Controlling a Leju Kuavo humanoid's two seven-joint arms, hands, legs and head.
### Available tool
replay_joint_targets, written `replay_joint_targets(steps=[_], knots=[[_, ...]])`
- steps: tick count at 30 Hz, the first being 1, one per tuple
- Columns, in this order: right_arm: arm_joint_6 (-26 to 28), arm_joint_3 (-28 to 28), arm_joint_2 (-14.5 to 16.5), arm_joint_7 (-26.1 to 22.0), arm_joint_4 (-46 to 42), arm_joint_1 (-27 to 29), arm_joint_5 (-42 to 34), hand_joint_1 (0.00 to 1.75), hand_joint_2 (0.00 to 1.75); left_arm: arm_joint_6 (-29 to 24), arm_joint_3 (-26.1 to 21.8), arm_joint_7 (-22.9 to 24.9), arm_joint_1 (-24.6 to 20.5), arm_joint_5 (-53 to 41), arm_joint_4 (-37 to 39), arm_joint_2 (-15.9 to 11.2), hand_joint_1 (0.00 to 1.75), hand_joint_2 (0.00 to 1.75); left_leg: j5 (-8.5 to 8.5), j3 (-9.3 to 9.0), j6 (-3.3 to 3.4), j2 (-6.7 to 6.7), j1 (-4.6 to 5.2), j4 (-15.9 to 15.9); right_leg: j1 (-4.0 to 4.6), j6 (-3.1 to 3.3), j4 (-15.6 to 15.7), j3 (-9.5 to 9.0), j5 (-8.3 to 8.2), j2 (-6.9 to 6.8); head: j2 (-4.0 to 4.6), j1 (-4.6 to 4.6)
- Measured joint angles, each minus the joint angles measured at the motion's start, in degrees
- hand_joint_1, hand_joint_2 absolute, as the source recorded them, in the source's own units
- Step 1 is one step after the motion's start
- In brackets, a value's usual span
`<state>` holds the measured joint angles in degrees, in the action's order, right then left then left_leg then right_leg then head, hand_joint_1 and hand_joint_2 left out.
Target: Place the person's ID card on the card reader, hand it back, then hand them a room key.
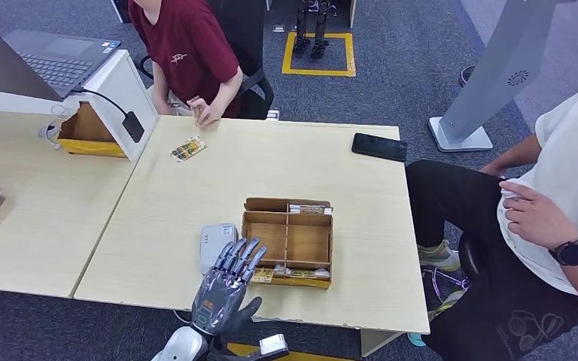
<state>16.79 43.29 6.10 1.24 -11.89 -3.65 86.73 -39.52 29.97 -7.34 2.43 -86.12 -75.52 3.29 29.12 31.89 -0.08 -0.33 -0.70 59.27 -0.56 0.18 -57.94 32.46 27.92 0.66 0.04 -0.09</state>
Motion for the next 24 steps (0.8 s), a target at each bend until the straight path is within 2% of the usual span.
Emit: replay_joint_targets(steps=[12, 13, 16, 17, 24], knots=[[0.04, -0.14, 0.00, -0.06, 0.00, 0.01, 0.01, 0.00, 0.00, -0.02, -1.45, -2.03, 0.04, 1.94, 0.18, 0.39, 0.00, 1.75, 0.00, 0.00, 0.00, 0.00, 0.00, 0.00, 0.00, 0.00, 0.00, 0.00, 0.00, 0.00, 0.00, 0.00], [0.07, -0.15, 0.00, -0.06, 0.00, 0.01, 0.01, 0.00, 0.00, -0.02, -1.69, -2.19, 0.05, 1.99, 0.19, 0.48, 0.28, 1.75, 0.00, 0.00, 0.00, 0.00, 0.00, 0.00, 0.00, 0.00, 0.00, 0.00, 0.00, 0.00, 0.00, 0.00], [0.15, -0.19, 0.00, -0.24, 0.00, 0.01, 0.02, 0.00, 0.00, -0.02, -2.31, -2.80, 0.06, 2.55, 0.27, 0.64, 1.58, 1.75, 0.00, 0.00, 0.00, -0.01, 0.00, 0.00, 0.00, 0.00, 0.00, 0.00, 0.00, 0.00, 0.00, 0.00], [0.18, -0.21, 0.00, -0.32, 0.00, 0.01, 0.02, 0.00, 0.00, -0.02, -2.44, -2.88, 0.05, 2.85, 0.39, 0.66, 1.75, 1.75, 0.00, 0.00, 0.00, -0.01, 0.00, 0.00, 0.00, 0.00, 0.00, 0.00, 0.00, 0.00, 0.00, 0.01], [0.52, -0.41, 0.00, -0.40, 0.00, 0.01, 0.02, 0.00, 0.00, -0.02, -3.72, -4.37, 0.09, 5.72, 1.35, 0.67, 1.67, 1.75, 0.00, 0.01, 0.00, -0.01, 0.00, 0.00, 0.00, 0.00, 0.00, 0.00, 0.00, 0.00, 0.00, 0.00]])
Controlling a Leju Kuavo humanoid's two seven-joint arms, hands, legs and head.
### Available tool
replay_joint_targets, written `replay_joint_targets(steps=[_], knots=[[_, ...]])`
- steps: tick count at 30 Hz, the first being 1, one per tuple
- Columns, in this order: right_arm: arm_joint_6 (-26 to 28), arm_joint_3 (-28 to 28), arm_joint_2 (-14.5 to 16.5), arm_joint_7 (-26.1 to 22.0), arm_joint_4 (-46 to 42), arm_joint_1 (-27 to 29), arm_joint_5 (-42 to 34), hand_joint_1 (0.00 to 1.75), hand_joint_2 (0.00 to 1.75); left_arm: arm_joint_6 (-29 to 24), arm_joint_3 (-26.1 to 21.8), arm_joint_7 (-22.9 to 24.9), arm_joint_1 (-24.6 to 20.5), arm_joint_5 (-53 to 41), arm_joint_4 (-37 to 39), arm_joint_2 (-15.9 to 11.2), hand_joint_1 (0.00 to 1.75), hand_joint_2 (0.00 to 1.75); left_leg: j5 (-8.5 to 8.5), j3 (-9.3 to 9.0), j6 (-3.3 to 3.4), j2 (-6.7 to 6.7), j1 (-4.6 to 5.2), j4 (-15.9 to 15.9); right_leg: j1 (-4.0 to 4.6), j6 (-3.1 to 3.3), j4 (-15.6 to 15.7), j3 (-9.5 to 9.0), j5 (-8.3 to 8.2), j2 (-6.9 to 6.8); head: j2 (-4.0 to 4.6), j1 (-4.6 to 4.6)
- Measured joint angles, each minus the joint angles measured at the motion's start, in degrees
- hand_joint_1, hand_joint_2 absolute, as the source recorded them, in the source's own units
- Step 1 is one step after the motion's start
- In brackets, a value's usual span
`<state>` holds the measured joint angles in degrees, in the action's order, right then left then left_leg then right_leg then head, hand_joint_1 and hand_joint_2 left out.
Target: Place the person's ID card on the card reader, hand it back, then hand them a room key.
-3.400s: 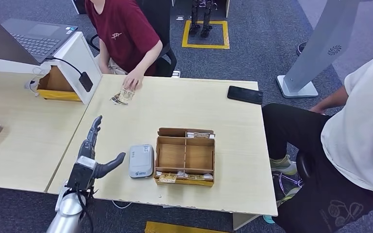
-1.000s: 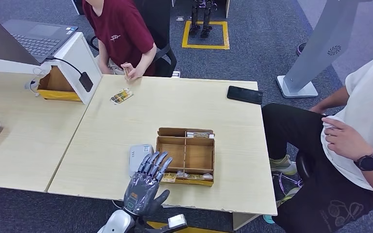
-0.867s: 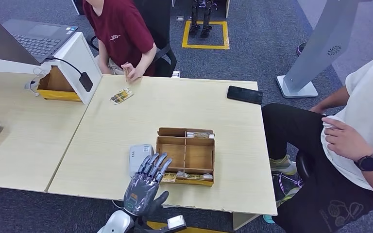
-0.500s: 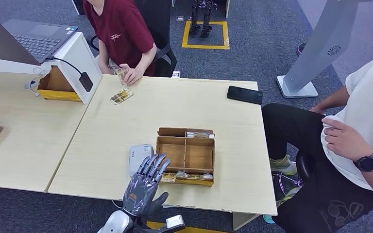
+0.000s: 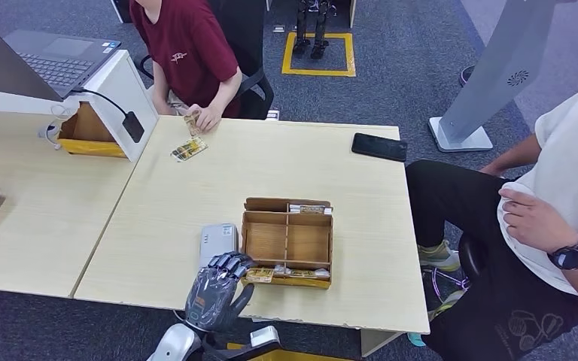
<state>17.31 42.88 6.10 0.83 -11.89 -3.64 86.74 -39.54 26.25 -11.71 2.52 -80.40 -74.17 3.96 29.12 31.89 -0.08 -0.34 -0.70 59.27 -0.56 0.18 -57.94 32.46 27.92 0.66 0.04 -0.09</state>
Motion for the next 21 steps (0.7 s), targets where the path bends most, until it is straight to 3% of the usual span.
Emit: replay_joint_targets(steps=[2, 8, 21], knots=[[0.07, -0.04, 0.00, 0.01, 0.00, 0.00, -0.01, 0.00, 0.00, 0.00, -0.35, -0.43, 0.03, 0.49, 0.10, 0.03, 1.75, 1.75, 0.00, 0.00, 0.00, 0.00, 0.00, 0.00, 0.00, 0.00, 0.00, 0.00, 0.00, 0.00, 0.00, 0.00], [0.26, -0.60, 0.09, 0.25, 0.00, 0.00, -0.02, 0.00, 0.00, -0.27, -1.26, -2.12, 0.09, 2.81, 0.50, 0.45, 1.69, 1.75, 0.00, 0.01, 0.00, 0.00, 0.00, 0.00, 0.00, 0.00, 0.00, 0.00, 0.00, 0.00, 0.00, -0.01], [0.27, -1.05, 0.15, 0.35, 0.00, -0.01, -0.02, 0.00, 0.00, -0.41, -2.02, -3.81, 0.07, 4.62, 1.24, 0.76, 1.75, 1.75, 0.00, 0.01, 0.00, -0.01, 0.00, 0.00, 0.00, 0.00, 0.00, 0.00, 0.00, -0.01, 0.00, 0.00]])
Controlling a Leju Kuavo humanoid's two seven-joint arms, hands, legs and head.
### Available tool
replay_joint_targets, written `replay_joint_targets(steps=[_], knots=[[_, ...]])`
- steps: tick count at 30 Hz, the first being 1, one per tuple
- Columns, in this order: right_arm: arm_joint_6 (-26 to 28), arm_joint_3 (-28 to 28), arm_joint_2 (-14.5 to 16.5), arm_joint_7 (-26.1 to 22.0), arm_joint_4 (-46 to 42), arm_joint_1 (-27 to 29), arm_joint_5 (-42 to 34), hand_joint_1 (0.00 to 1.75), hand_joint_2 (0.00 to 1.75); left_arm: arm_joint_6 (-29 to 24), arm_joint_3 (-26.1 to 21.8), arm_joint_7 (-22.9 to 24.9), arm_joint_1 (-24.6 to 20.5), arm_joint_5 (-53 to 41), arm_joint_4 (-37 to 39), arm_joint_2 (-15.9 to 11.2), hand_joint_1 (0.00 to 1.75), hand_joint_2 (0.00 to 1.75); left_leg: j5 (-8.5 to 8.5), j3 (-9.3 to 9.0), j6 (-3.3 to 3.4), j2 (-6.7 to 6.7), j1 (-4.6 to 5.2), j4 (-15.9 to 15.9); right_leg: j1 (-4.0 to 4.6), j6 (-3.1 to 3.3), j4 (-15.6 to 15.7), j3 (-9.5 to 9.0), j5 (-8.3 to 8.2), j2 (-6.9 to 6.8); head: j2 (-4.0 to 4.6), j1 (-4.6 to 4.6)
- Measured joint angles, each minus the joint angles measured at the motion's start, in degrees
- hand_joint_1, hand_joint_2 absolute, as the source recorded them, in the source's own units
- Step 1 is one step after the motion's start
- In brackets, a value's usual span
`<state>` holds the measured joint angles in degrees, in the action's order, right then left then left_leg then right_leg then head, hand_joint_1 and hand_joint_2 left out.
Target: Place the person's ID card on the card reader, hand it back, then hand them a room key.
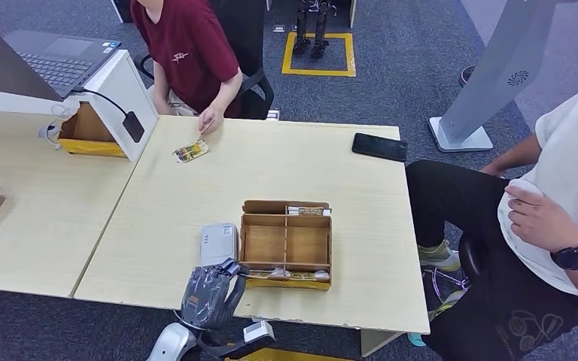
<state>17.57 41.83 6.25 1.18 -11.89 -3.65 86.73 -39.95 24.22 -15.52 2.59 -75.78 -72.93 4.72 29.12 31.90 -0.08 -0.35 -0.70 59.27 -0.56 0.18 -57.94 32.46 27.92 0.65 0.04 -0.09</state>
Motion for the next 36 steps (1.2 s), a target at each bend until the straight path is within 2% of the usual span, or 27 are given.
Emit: replay_joint_targets(steps=[10, 14, 27, 36], knots=[[0.09, -0.02, 0.00, 0.00, 0.00, 0.01, -0.02, 0.00, 0.00, -0.01, -0.17, -4.16, 0.02, 9.82, 0.32, 0.25, 1.75, 1.75, 0.00, 0.00, 0.00, 0.00, 0.00, 0.00, 0.00, 0.00, 0.00, 0.00, 0.00, 0.00, 0.00, 0.00], [0.11, 0.01, 0.00, 0.00, 0.00, 0.02, -0.07, 0.00, 0.00, 0.13, 0.17, -3.95, 0.11, 13.38, -2.03, -0.34, 1.75, 1.75, 0.00, 0.00, 0.00, 0.00, 0.00, 0.00, 0.00, 0.00, 0.00, 0.01, 0.00, 0.00, 0.00, 0.00], [0.16, 0.02, 0.00, 0.00, 0.00, 0.03, -0.08, 0.00, 0.00, 0.17, 1.12, -3.64, 0.25, 14.07, -5.33, -1.58, 1.75, 1.75, 0.00, 0.00, 0.00, 0.00, 0.00, 0.00, 0.00, 0.00, 0.00, 0.01, 0.00, 0.00, 0.00, 0.00], [0.26, 0.06, 0.00, 0.11, 0.00, 0.04, -0.15, 0.00, 0.00, 0.62, 1.99, -2.25, 0.56, 14.80, -10.24, -3.14, 1.75, 1.75, 0.00, 0.00, 0.00, 0.00, 0.00, 0.00, 0.00, 0.00, 0.00, 0.01, 0.00, 0.00, 0.00, 0.00]])
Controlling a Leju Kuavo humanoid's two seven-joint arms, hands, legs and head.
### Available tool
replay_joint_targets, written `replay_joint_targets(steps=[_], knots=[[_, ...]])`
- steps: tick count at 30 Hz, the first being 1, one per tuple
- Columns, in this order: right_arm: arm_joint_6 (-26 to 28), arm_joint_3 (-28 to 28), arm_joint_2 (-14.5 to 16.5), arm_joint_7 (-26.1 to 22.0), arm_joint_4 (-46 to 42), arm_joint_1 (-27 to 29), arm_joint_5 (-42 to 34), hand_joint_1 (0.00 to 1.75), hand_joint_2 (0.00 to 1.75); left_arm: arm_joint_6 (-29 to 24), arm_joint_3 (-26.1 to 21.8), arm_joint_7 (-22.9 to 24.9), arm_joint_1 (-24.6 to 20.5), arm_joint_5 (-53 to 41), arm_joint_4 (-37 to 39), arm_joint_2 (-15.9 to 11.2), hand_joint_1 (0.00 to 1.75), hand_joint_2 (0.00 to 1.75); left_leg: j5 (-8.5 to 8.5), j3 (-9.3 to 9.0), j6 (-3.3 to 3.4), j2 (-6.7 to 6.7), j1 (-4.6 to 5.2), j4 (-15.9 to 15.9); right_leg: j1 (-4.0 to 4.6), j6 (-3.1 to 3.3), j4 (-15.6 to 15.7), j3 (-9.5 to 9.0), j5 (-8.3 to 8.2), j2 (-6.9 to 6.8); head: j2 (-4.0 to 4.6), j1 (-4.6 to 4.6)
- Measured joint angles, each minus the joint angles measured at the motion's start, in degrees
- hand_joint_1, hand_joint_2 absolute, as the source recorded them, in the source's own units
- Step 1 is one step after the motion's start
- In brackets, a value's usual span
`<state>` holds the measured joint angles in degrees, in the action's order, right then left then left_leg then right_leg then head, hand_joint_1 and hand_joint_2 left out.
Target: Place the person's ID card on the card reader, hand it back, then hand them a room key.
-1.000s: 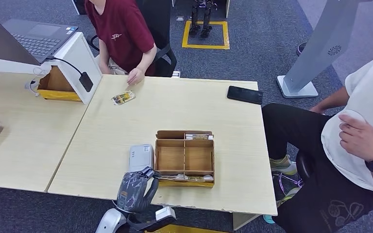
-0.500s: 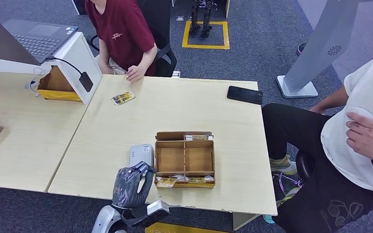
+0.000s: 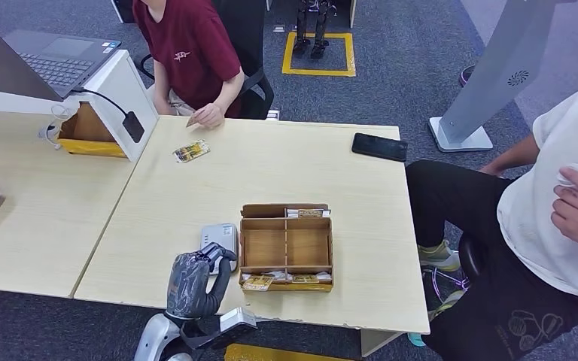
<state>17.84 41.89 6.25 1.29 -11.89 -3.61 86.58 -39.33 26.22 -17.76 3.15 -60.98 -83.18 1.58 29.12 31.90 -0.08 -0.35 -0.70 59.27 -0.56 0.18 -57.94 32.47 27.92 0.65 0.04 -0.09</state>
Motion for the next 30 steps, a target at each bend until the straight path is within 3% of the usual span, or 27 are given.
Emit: replay_joint_targets(steps=[1, 5, 20, 30], knots=[[-0.01, 0.02, 0.00, 0.08, 0.00, 0.00, 0.00, 0.00, 0.00, 0.02, 0.11, 0.10, 0.03, 0.05, -0.21, -0.11, 1.75, 1.75, 0.00, 0.00, 0.00, 0.00, 0.00, 0.00, 0.00, 0.00, 0.00, 0.00, 0.00, 0.00, 0.00, 0.00], [-0.07, 0.05, 0.00, 0.38, 0.00, 0.00, -0.01, 0.00, 0.00, -0.03, 0.31, 0.26, 0.07, 0.27, -0.56, -0.24, 0.01, 1.75, 0.00, 0.00, 0.00, 0.00, 0.00, 0.00, 0.00, 0.00, 0.00, 0.00, 0.00, 0.00, 0.00, 0.01], [-0.07, 0.93, 0.00, 1.01, 0.00, 0.04, -0.17, 0.00, 0.00, 1.61, 2.45, -7.98, 3.22, 12.34, -10.44, -1.98, 0.00, 1.75, 0.00, 0.01, 0.00, 0.01, 0.00, 0.00, 0.00, 0.00, 0.00, 0.01, 0.00, 0.00, 0.00, 0.00], [-0.09, 1.48, -0.01, 1.22, 0.00, 0.04, -0.24, 0.00, 0.00, 3.55, 3.66, -9.25, 5.25, 10.87, -14.19, -5.29, 0.00, 1.75, 0.00, 0.00, 0.00, 0.01, 0.00, 0.00, 0.00, 0.00, 0.00, 0.02, 0.01, 0.01, 0.00, 0.00]])
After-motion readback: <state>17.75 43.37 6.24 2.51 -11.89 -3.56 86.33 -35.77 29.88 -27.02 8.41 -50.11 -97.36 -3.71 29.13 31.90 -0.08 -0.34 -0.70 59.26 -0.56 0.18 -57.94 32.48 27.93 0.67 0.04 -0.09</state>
